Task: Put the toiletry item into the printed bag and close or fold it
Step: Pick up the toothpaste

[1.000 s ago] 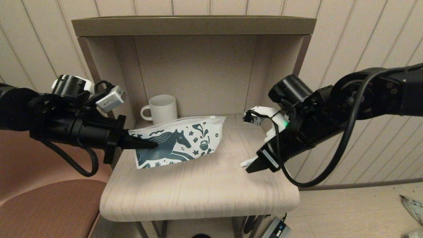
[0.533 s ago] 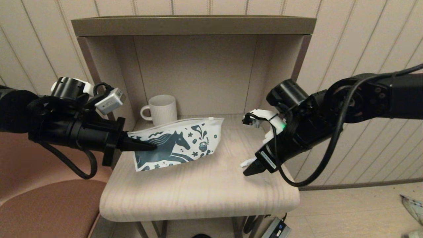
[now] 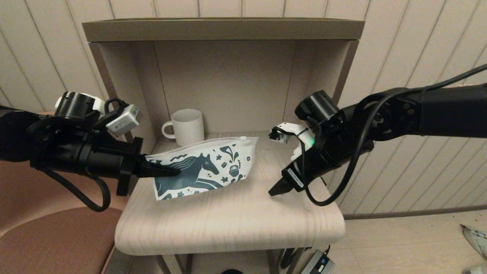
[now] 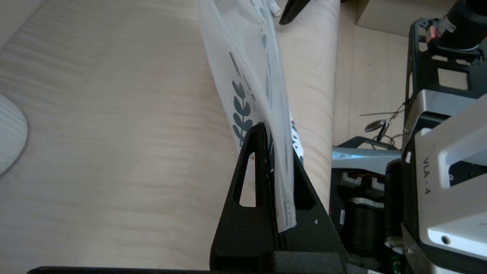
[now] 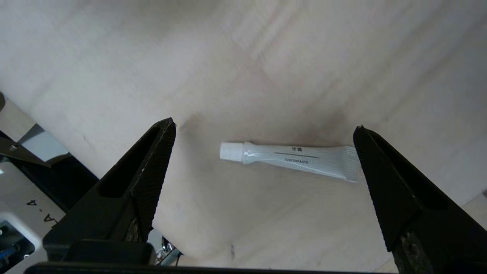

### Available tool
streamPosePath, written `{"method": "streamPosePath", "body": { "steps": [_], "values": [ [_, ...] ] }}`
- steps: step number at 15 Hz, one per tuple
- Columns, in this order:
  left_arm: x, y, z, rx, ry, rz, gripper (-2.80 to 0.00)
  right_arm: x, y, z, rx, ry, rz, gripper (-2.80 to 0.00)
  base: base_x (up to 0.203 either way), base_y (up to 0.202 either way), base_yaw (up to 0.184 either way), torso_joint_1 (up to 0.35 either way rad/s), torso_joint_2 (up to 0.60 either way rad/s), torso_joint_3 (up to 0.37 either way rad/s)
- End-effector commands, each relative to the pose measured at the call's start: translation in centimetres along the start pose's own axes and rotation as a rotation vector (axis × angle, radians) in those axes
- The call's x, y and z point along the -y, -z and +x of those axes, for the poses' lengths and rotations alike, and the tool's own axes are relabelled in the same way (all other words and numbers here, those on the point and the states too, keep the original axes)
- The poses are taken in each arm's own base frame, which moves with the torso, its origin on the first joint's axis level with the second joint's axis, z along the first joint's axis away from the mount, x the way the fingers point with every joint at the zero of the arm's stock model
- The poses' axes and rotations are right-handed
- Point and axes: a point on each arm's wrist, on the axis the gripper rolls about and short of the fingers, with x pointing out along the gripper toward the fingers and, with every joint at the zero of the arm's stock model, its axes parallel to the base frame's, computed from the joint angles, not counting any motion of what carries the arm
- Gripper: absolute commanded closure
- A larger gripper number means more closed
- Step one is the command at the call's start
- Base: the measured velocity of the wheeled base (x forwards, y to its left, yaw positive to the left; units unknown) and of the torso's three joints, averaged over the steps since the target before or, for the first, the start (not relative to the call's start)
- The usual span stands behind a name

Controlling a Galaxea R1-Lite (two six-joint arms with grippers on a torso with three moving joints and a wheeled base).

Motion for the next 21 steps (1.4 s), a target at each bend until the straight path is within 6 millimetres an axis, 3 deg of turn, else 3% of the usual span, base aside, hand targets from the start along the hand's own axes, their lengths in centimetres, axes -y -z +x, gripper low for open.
{"method": "streamPosePath", "body": {
  "steps": [1, 4, 7, 11, 21],
  "values": [
    [0.1, 0.0, 0.0, 0.004, 0.005, 0.003, 0.0, -0.2, -0.1, -1.0, 0.018, 0.003, -0.005, -2.8, 0.0, 0.0, 0.0, 0.0, 0.0, 0.0],
    [0.2, -0.3, -0.2, 0.011, 0.001, 0.013, 0.0, -0.9, 0.3, -4.2, 0.046, 0.011, -0.01, -2.8, 0.0, 0.0, 0.0, 0.0, 0.0, 0.0],
    [0.3, -0.5, -0.3, 0.013, -0.001, 0.017, 0.0, -1.4, 1.6, -5.3, 0.02, 0.005, -0.006, -2.8, 0.0, 0.0, 0.0, 0.0, 0.0, 0.0],
    [0.5, -0.5, -0.4, 0.015, 0.002, 0.017, 0.0, -1.3, 2.9, -2.7, -0.048, -0.023, 0.012, -2.8, 0.0, 0.0, 0.0, 0.0, 0.0, 0.0],
    [0.2, 0.0, -0.1, 0.006, 0.006, 0.004, 0.0, -0.6, 1.0, 1.5, -0.03, -0.027, 0.023, -2.8, 0.0, 0.0, 0.0, 0.0, 0.0, 0.0]
  ]
}}
